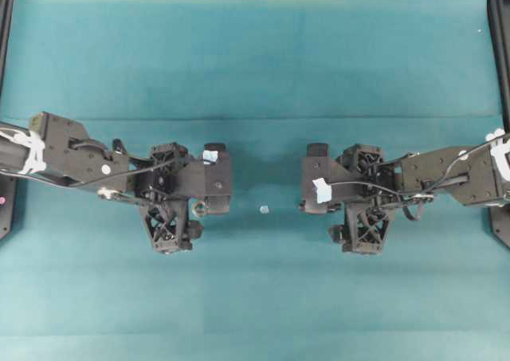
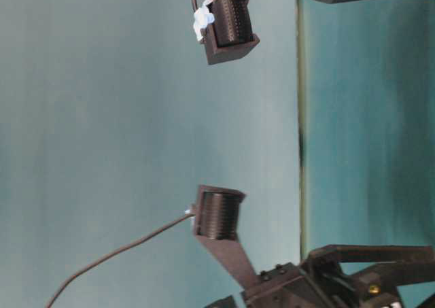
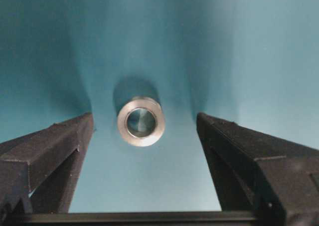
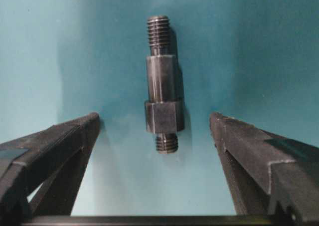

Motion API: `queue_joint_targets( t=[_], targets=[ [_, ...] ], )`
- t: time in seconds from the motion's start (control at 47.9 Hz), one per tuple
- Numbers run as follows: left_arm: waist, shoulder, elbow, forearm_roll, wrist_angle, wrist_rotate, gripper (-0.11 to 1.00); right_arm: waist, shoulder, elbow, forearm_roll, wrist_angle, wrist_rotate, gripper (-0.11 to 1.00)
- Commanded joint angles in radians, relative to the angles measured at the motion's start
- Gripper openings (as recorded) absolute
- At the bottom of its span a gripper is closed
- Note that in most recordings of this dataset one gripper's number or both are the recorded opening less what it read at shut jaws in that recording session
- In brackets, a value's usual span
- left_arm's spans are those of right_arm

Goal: Insert the washer onto the shaft with both hands.
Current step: 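Lower both grippers over the washer and shaft, opening the fingers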

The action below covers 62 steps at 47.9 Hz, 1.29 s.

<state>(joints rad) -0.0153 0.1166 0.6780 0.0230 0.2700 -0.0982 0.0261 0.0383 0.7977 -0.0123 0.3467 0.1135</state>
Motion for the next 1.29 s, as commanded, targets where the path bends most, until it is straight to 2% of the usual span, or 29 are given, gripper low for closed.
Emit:
queue_joint_targets(
  t=[0.0,0.668,0.919,1.044,1.19,1.273],
  targets=[
    [-0.002,0.0,-0.008,0.003,-0.017,0.002,0.92,0.002,0.005,-0.005,0.0,-0.008,-0.009,0.88],
    [-0.002,0.006,-0.008,0.003,-0.029,0.0,0.92,0.003,0.012,-0.003,-0.002,-0.014,-0.008,0.88],
    [-0.003,0.006,-0.006,0.003,-0.029,0.0,0.92,-0.012,0.012,-0.003,-0.002,-0.057,-0.009,0.87],
    [-0.002,0.006,-0.008,0.003,-0.029,-0.003,0.92,-0.015,0.011,-0.002,-0.002,-0.061,-0.009,0.82],
    [-0.002,0.006,-0.006,0.003,-0.029,-0.005,0.91,-0.015,0.008,0.006,-0.002,-0.061,-0.008,0.67],
    [-0.002,0.006,-0.006,0.003,-0.029,-0.005,0.91,-0.015,0.005,0.012,-0.002,-0.057,-0.008,0.64]
  ],
)
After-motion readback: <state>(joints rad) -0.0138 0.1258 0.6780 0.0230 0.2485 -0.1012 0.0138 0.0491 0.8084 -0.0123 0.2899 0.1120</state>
